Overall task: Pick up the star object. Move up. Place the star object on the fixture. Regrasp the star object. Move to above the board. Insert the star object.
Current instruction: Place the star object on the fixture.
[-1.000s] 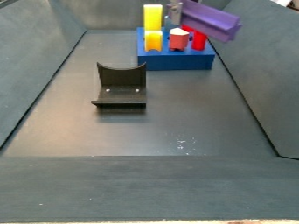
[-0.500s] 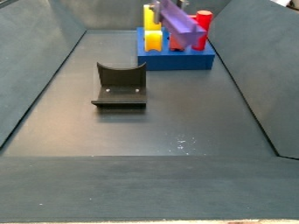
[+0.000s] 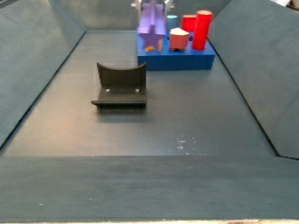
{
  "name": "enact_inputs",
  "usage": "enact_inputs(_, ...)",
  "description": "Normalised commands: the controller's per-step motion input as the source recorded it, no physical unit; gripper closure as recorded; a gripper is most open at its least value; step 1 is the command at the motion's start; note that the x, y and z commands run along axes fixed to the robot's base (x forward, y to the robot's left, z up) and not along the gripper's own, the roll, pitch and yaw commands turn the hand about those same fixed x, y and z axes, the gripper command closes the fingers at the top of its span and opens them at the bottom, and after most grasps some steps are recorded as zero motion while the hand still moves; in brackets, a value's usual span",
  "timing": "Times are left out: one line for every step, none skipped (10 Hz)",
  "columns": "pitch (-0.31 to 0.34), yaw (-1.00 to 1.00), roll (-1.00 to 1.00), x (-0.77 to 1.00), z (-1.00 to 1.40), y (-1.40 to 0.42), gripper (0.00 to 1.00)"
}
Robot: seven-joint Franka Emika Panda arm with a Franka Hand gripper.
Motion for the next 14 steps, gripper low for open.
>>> enact_inputs(0.027,-0.34,0.09,1.00,-0.03,0.01,1.00)
enact_inputs(0.039,-0.22,0.09,1.00,-0.03,0.01,1.00)
enact_inputs(0.054,0.06,-1.00,0.90,0.07,-0.10,1.00)
enact_inputs(0.058,0.06,-1.00,0.81,0.08,-0.09,1.00)
enact_inputs(0.068,0.05,-1.00,0.72,0.05,-0.02,1.00)
enact_inputs(0.080,0.05,-1.00,0.65,0.02,0.00,1.00)
enact_inputs(0.098,0.04,-1.00,0.57,0.01,0.01,1.00)
enact_inputs(0.107,0.03,-1.00,0.53,-0.01,0.03,1.00)
enact_inputs(0.118,0.02,-1.00,0.47,-0.01,0.03,1.00)
enact_inputs(0.128,0.01,-1.00,0.42,-0.01,0.03,1.00)
enact_inputs(0.134,0.00,-1.00,0.39,-0.01,0.04,1.00)
enact_inputs(0.147,-0.02,-1.00,0.31,-0.01,0.04,1.00)
enact_inputs(0.154,-0.03,-1.00,0.28,-0.01,0.04,1.00)
enact_inputs(0.167,-0.05,-1.00,0.21,-0.02,0.04,1.00)
